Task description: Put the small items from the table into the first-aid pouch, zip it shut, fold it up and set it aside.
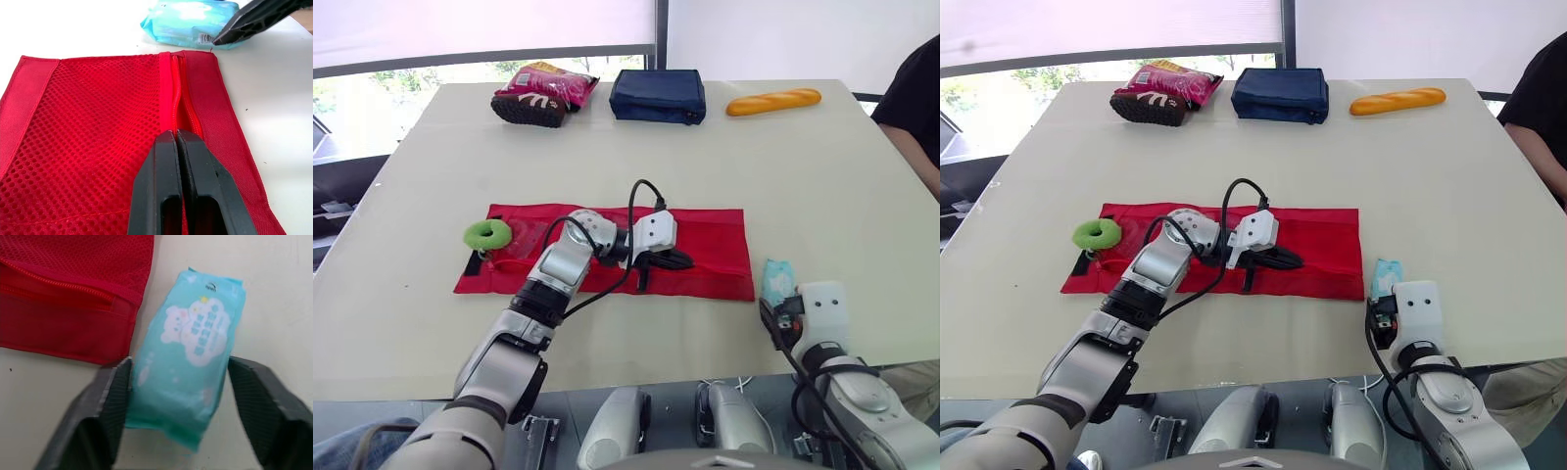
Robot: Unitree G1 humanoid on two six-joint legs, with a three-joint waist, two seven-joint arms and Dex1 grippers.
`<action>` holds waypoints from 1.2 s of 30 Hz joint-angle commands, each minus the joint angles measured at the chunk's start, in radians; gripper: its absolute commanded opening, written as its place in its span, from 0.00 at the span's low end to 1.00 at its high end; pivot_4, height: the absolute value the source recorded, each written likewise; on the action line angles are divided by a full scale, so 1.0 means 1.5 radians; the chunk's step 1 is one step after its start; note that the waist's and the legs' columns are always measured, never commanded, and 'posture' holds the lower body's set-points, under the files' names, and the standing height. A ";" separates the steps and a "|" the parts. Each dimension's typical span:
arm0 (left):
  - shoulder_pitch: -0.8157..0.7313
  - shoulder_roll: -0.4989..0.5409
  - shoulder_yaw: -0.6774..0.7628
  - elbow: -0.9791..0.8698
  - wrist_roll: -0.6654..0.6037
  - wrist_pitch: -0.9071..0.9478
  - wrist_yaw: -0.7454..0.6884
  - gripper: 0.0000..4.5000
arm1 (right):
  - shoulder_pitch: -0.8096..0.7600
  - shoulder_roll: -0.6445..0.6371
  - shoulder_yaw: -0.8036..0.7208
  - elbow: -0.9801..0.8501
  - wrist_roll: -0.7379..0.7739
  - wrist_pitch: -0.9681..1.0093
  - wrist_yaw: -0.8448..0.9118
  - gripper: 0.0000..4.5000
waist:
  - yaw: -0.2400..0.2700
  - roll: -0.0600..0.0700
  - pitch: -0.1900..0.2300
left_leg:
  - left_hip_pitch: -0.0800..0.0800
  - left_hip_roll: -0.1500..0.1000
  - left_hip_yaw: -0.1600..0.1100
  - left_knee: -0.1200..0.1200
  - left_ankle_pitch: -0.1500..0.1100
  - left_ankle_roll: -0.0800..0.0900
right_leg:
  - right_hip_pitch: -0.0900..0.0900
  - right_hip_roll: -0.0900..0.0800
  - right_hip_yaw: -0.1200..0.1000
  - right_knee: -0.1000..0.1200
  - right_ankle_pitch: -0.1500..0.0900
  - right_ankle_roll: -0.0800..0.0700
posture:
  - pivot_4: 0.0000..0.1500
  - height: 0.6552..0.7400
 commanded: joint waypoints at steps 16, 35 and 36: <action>-0.037 -0.047 0.004 0.003 -0.012 0.005 0.013 0.00 | 0.039 -0.239 -0.194 -0.080 0.316 -0.022 0.272 0.04 | -0.002 0.000 0.000 | 0.001 0.001 0.000 0.000 -0.002 0.003 | 0.001 0.001 -0.001 0.000 0.000 0.001 | 1.00 1.00; -0.008 -0.122 -0.061 -0.114 -0.024 0.073 0.018 0.00 | -0.168 -0.007 -0.137 0.023 0.277 0.108 -0.014 0.04 | -0.001 0.000 0.000 | 0.000 0.000 0.000 0.000 0.000 0.001 | 0.000 -0.001 0.000 0.000 0.000 0.000 | 1.00 1.00; -0.009 -0.128 -0.064 -0.116 -0.026 0.076 0.018 0.00 | -0.174 0.004 -0.131 0.030 0.268 0.106 -0.023 0.04 | -0.002 0.000 0.000 | 0.000 0.000 0.000 0.000 0.000 0.001 | 0.000 -0.001 0.001 0.000 0.000 0.000 | 1.00 1.00</action>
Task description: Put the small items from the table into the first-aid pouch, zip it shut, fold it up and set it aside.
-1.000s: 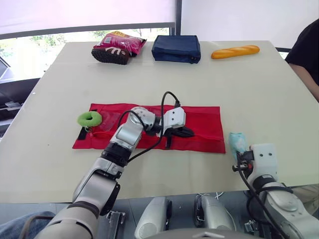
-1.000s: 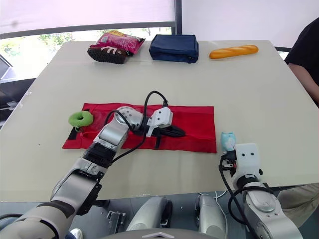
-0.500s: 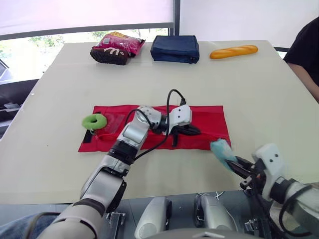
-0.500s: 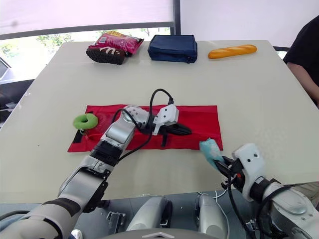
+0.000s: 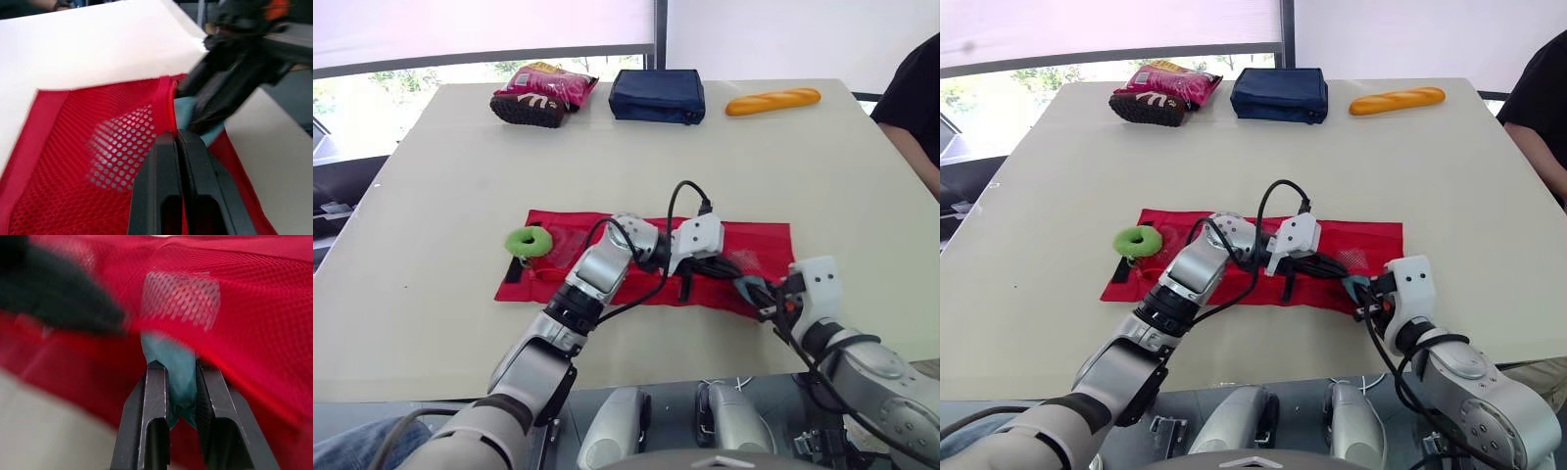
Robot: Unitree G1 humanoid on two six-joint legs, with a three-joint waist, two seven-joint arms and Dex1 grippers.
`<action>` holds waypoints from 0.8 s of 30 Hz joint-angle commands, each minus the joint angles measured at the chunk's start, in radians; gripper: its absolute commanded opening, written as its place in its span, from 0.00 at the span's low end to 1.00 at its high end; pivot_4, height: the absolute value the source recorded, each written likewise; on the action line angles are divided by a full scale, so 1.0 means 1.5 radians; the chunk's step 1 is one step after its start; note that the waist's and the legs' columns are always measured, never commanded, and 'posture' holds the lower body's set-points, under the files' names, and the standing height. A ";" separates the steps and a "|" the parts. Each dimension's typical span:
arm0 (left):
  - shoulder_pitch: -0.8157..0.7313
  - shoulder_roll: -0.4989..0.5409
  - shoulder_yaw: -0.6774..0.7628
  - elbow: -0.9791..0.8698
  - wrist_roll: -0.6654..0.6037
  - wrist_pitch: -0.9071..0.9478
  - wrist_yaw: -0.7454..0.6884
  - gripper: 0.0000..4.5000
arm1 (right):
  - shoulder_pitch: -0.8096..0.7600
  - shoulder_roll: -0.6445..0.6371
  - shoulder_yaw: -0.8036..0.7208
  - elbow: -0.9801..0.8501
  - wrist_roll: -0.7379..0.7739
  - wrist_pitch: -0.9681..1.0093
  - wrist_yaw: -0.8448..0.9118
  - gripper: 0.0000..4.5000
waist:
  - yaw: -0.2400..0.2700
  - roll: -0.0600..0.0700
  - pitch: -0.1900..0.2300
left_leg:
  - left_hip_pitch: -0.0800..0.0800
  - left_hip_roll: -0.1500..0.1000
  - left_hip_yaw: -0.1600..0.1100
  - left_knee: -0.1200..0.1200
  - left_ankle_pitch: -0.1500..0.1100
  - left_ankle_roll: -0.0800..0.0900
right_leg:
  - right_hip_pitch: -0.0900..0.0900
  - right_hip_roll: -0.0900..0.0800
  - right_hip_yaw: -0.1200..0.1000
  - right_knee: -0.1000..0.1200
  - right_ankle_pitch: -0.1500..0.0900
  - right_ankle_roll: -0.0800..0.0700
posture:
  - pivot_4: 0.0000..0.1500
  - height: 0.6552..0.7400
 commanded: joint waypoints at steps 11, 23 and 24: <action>-0.031 -0.063 -0.012 0.038 0.001 -0.031 0.028 0.00 | -0.015 0.046 0.048 0.023 -0.123 -0.066 -0.037 0.51 | 0.001 0.000 0.000 | 0.000 0.000 0.000 0.000 0.000 0.000 | 0.000 0.001 0.000 0.000 0.000 0.000 | 1.00 1.00; -0.061 -0.088 -0.001 0.151 0.023 -0.087 0.079 0.00 | 0.146 -0.109 -0.098 -0.106 0.039 -0.107 0.194 0.69 | -0.001 0.001 0.000 | 0.000 0.001 0.000 0.000 -0.002 0.003 | 0.000 0.002 -0.001 0.000 0.000 0.001 | 1.00 1.00; -0.061 -0.088 0.000 0.152 0.023 -0.088 0.080 0.00 | 0.161 -0.111 -0.119 -0.108 0.057 -0.125 0.206 0.69 | 0.000 0.001 0.000 | 0.000 0.001 0.000 0.000 -0.002 0.003 | 0.000 0.002 -0.001 0.000 0.000 0.001 | 1.00 1.00</action>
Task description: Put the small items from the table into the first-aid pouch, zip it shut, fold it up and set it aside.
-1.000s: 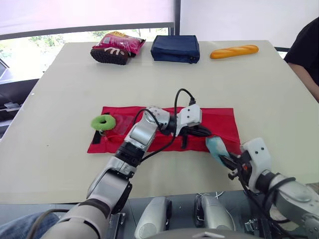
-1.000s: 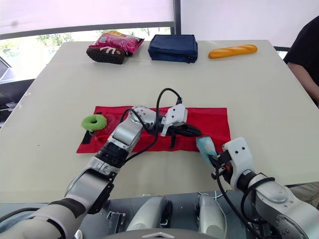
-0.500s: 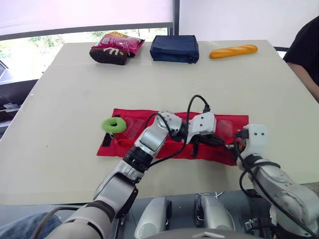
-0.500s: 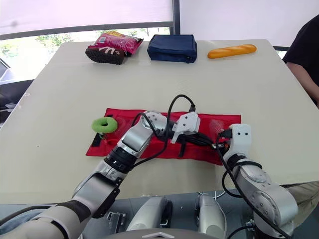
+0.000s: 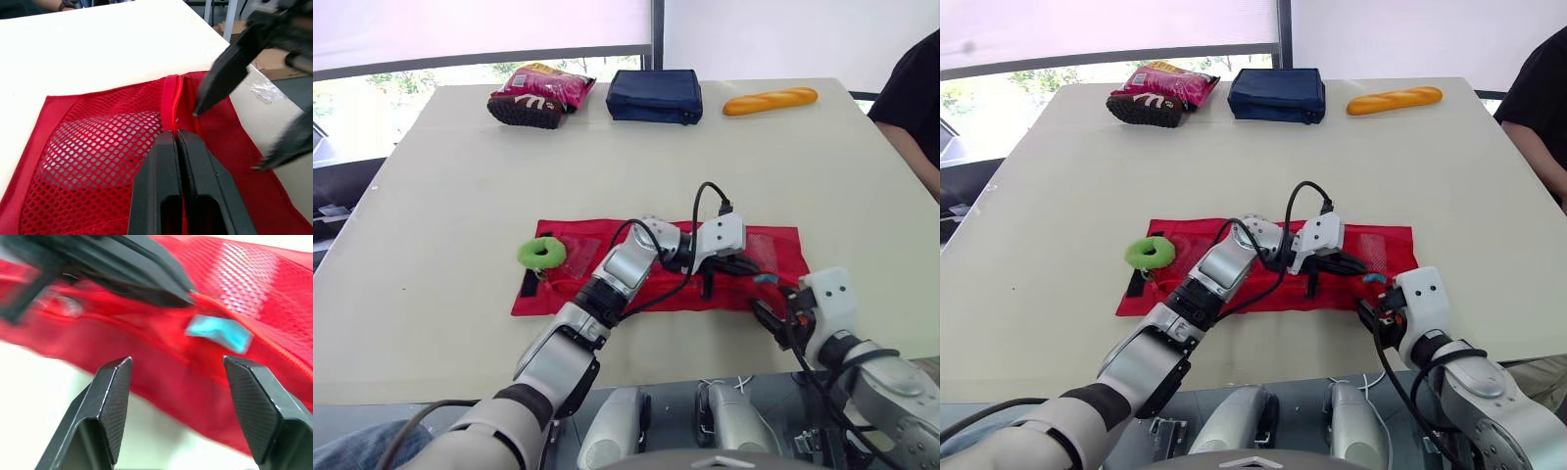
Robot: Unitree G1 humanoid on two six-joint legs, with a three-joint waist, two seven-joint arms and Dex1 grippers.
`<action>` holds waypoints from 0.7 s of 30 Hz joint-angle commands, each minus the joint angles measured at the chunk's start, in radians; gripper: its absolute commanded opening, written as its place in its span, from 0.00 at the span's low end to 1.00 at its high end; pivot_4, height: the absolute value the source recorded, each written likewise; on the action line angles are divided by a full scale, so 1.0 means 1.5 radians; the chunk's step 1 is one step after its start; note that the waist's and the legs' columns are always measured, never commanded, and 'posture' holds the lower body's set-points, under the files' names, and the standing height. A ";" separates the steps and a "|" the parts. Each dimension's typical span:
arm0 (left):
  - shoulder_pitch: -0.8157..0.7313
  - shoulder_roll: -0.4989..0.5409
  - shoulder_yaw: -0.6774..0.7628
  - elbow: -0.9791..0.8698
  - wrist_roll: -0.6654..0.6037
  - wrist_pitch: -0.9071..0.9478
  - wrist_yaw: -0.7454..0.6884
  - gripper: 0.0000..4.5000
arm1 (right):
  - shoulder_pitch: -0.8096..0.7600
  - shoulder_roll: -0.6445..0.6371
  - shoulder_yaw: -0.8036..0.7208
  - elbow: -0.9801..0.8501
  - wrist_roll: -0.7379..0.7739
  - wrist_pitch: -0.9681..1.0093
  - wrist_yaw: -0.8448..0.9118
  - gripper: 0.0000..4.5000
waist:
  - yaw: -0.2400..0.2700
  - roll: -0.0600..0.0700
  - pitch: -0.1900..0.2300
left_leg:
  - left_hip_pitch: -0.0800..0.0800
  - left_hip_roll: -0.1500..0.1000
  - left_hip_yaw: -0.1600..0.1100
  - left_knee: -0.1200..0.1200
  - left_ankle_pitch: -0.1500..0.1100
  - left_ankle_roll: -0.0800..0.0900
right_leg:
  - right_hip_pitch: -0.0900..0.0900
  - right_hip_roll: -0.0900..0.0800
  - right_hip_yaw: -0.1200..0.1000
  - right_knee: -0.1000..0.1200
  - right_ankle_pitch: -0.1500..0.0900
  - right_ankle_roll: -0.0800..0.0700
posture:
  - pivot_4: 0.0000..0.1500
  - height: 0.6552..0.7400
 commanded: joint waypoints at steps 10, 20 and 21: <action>-0.002 -0.015 0.017 -0.011 -0.009 -0.014 0.014 0.00 | 0.197 0.019 -0.199 0.028 0.031 -0.118 0.046 0.99 | 0.001 0.000 0.000 | 0.000 0.000 0.000 0.000 0.000 0.000 | 0.000 -0.001 0.001 0.000 -0.001 0.002 | 1.00 1.00; -0.005 -0.024 0.015 -0.011 -0.010 -0.011 0.011 0.00 | 0.112 0.124 -0.163 0.136 0.198 -0.125 -0.066 0.99 | 0.003 -0.005 0.001 | -0.001 0.001 -0.002 -0.002 0.000 0.000 | 0.000 -0.003 -0.002 -0.003 0.000 0.000 | 1.00 1.00; -0.005 -0.025 0.015 -0.014 -0.011 -0.010 0.011 0.00 | 0.098 0.131 -0.158 0.152 0.210 -0.135 -0.076 0.99 | 0.002 -0.007 0.000 | -0.002 0.002 -0.003 -0.003 0.000 0.000 | 0.000 -0.002 -0.002 -0.004 0.000 0.000 | 1.00 1.00</action>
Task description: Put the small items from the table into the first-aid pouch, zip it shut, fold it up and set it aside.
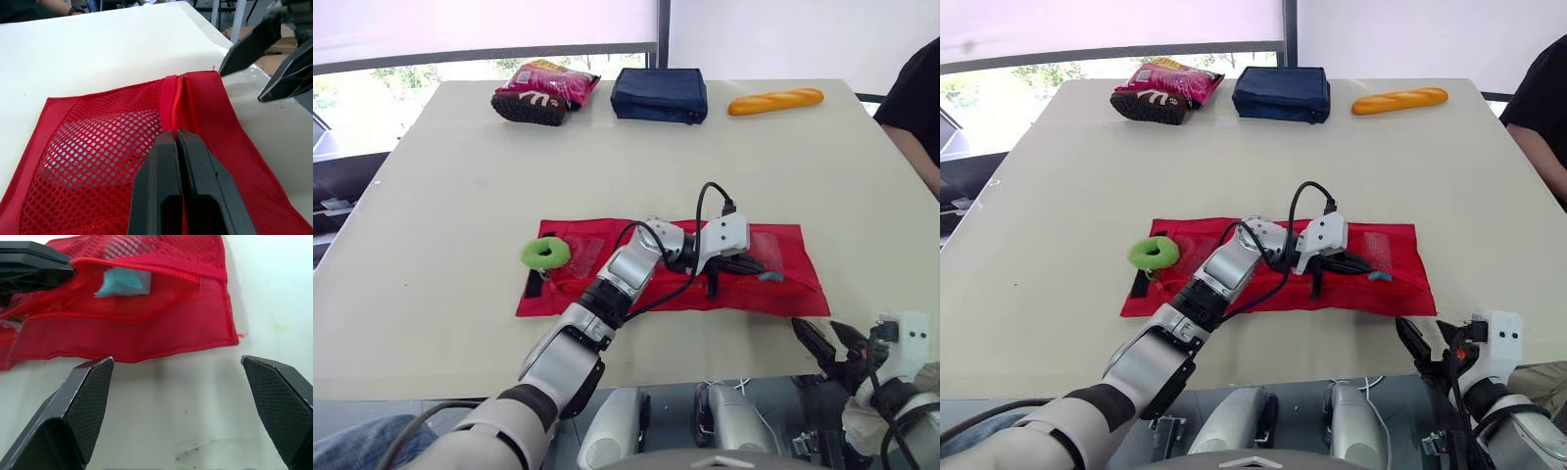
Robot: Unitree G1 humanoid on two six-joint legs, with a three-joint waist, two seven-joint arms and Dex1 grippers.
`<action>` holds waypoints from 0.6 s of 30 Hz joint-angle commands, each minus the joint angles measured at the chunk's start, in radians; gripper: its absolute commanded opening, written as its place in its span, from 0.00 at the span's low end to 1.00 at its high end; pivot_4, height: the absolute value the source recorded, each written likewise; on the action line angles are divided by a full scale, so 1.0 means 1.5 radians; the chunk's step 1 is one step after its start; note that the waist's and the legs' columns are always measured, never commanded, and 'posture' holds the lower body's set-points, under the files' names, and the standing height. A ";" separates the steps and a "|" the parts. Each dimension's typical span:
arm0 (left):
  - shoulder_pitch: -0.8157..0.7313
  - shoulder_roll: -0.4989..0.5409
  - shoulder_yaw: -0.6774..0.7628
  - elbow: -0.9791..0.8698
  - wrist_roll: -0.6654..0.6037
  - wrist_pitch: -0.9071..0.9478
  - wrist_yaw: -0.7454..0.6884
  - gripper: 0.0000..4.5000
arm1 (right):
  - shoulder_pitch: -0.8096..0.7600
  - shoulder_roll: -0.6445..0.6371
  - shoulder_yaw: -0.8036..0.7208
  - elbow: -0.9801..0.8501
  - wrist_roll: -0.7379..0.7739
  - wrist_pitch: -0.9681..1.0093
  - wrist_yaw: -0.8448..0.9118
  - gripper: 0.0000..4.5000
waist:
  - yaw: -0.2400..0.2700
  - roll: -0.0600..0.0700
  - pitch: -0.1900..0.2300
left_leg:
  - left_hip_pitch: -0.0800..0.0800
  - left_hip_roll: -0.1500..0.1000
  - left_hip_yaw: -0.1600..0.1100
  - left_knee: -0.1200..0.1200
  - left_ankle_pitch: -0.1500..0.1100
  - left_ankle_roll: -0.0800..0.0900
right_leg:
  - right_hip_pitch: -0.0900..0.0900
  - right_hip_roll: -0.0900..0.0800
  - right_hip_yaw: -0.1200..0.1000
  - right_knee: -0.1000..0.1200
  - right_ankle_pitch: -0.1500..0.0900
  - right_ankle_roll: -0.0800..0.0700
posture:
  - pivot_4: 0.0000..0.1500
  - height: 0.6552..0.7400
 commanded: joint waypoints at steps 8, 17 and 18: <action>0.008 -0.005 0.011 -0.038 -0.014 0.000 0.003 0.00 | -0.124 0.035 0.024 0.068 0.073 -0.057 -0.048 0.57 | 0.000 0.007 -0.002 | 0.000 0.000 0.002 0.000 0.000 0.000 | 0.000 0.002 0.002 0.000 0.000 0.000 | 1.00 1.00; 0.013 -0.001 0.016 -0.046 -0.016 0.003 0.004 0.00 | -0.102 0.003 0.019 0.067 0.084 -0.070 -0.049 0.01 | -0.003 0.007 -0.002 | 0.002 -0.001 0.003 0.001 0.000 0.001 | 0.000 0.002 0.003 0.002 0.000 0.001 | 1.00 1.00; 0.014 0.000 0.017 -0.046 -0.017 0.003 0.003 0.00 | -0.100 -0.001 0.018 0.068 0.085 -0.072 -0.049 0.01 | -0.002 0.007 -0.002 | 0.002 -0.001 0.003 0.001 0.000 0.001 | 0.000 0.002 0.003 0.002 0.000 0.001 | 1.00 1.00</action>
